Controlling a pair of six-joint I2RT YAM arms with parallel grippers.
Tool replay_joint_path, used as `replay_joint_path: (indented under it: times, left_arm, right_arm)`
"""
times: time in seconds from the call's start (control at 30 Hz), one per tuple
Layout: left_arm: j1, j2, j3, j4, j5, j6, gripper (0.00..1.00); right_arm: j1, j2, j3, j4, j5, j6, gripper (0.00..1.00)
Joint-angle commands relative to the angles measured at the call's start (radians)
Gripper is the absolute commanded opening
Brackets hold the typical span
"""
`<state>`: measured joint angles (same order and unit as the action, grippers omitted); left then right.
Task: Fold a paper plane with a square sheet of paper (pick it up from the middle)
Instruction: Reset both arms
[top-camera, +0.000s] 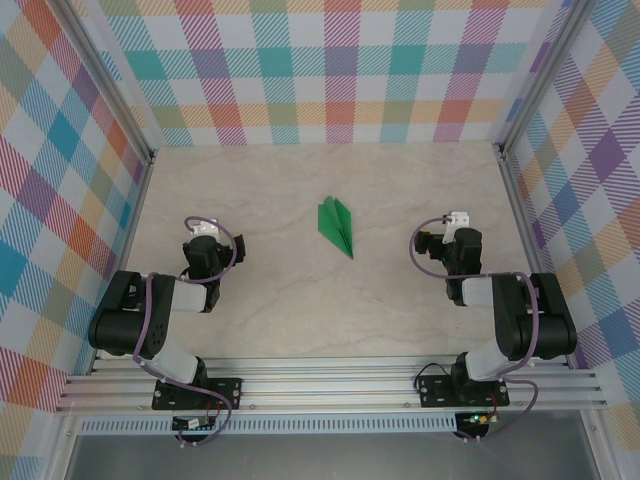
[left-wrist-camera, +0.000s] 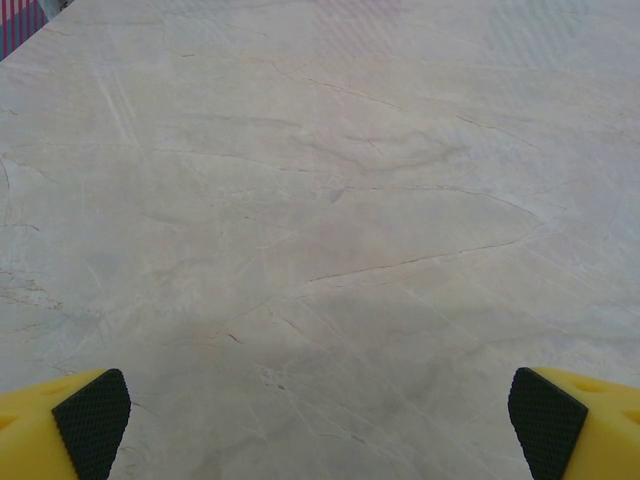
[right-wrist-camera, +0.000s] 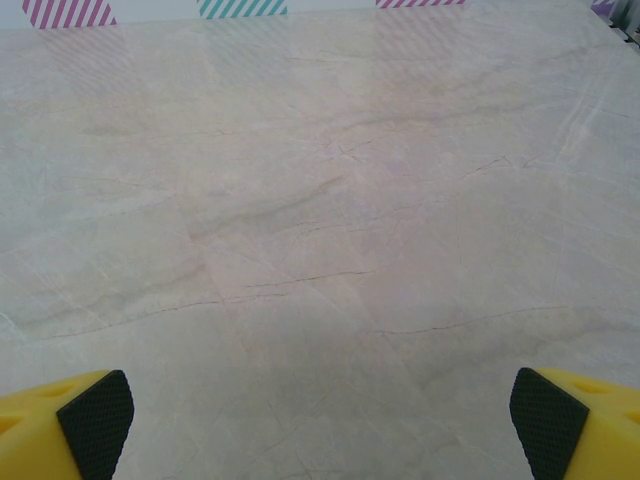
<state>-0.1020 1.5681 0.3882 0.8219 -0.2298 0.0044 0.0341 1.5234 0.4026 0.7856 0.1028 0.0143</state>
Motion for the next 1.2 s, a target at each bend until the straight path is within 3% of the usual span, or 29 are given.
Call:
replay_joint_path:
  times: [0.0,1.17]
  left_arm:
    - [0.013,-0.003,0.006,0.037,-0.016,-0.012,1.00]
    - [0.013,-0.003,0.007,0.037,-0.016,-0.012,1.00]
  right_arm:
    - [-0.005,0.004,0.002,0.041,-0.021,0.009,1.00]
    - [-0.007,0.003,0.008,0.028,-0.041,0.004,1.00]
